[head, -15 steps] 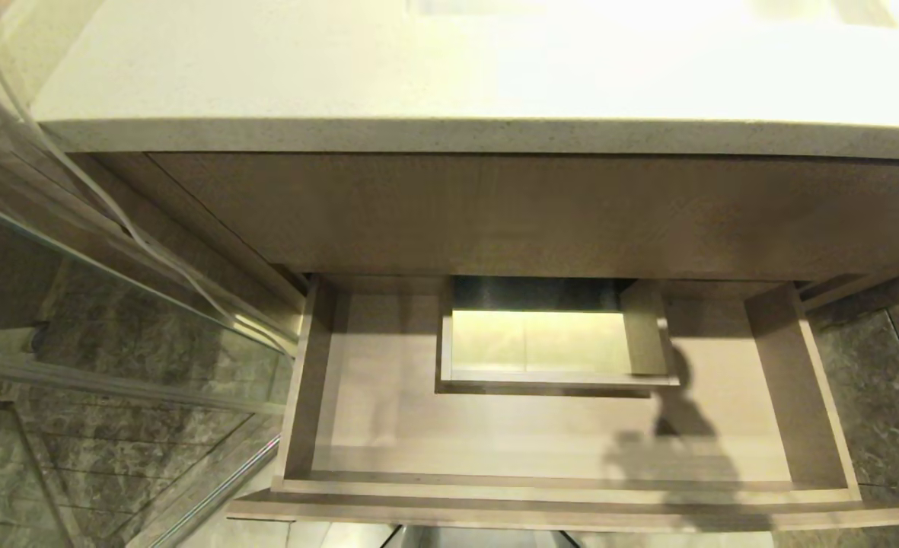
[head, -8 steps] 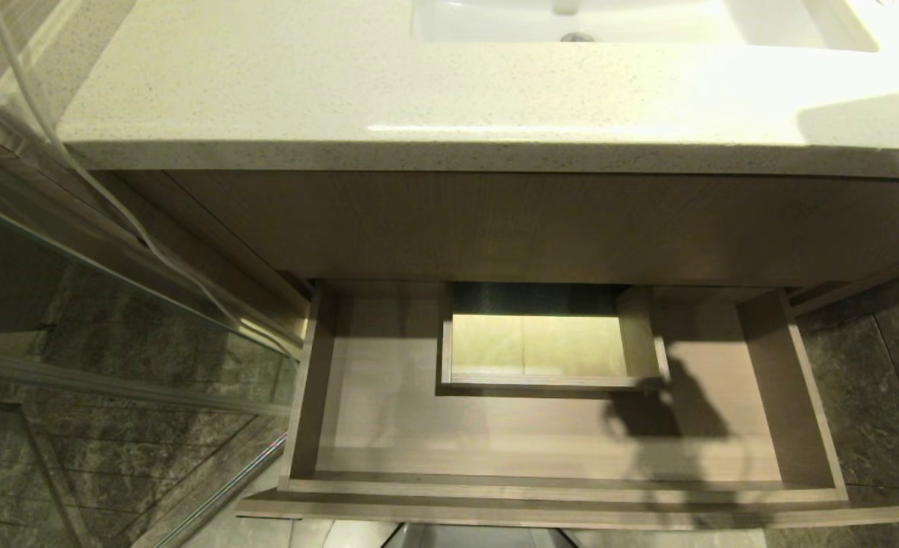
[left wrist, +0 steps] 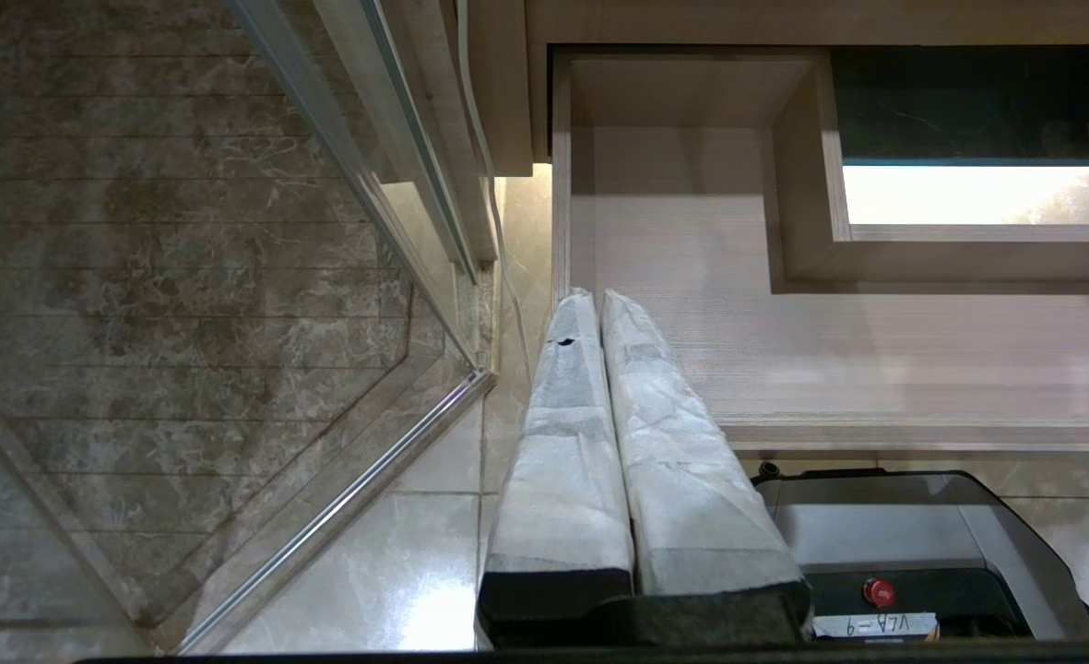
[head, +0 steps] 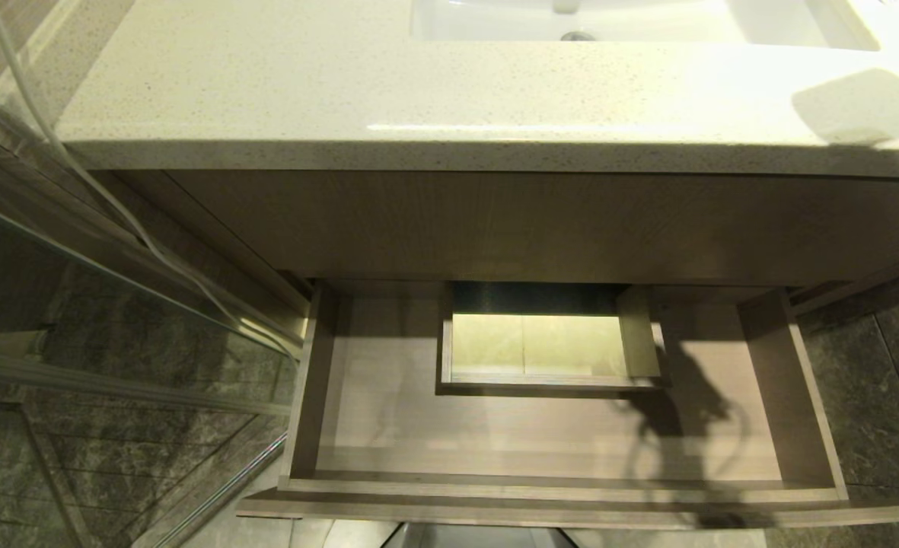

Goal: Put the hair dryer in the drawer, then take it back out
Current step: Place it on the countertop

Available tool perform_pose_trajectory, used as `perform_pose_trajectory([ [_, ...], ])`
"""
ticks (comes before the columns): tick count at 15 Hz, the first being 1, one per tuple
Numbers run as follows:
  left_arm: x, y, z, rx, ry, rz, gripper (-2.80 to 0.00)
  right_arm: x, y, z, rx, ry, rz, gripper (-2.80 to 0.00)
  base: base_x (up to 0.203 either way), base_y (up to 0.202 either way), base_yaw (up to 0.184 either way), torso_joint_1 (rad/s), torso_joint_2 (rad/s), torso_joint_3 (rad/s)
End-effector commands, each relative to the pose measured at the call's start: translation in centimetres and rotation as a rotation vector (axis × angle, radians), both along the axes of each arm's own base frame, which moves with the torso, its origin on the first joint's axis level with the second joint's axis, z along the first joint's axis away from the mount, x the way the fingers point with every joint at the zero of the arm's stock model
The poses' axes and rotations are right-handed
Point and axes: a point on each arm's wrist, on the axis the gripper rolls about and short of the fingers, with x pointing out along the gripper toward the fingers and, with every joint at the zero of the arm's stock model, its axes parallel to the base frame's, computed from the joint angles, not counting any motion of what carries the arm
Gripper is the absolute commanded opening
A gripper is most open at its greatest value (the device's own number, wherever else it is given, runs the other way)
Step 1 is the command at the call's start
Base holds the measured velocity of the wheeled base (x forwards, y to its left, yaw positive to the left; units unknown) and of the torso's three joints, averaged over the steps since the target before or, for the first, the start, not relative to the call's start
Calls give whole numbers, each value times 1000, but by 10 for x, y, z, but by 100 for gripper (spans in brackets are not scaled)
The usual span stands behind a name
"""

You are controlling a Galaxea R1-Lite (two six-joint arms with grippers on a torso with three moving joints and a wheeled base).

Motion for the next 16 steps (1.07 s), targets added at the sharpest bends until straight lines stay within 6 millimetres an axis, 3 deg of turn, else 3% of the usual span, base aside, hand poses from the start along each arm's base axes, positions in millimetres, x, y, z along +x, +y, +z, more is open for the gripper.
perform_pose_trajectory([
  [1, 0, 0, 0, 0, 0, 0, -280, 1, 0, -1, 1, 13, 3, -280, 0, 0, 0, 0, 0, 0],
  [4, 0, 0, 0, 0, 1, -1, -280, 2, -1, -1, 1, 10, 8, -280, 0, 0, 0, 70, 1, 76],
  [11, 0, 0, 0, 0, 0, 0, -280, 3, 3, -2, -89, 25, 123, -280, 0, 0, 0, 297, -24, 271],
  [16, 0, 0, 0, 0, 1, -1, -280, 11, 10, -16, -132, 118, 519, -280, 0, 0, 0, 54, -7, 51],
])
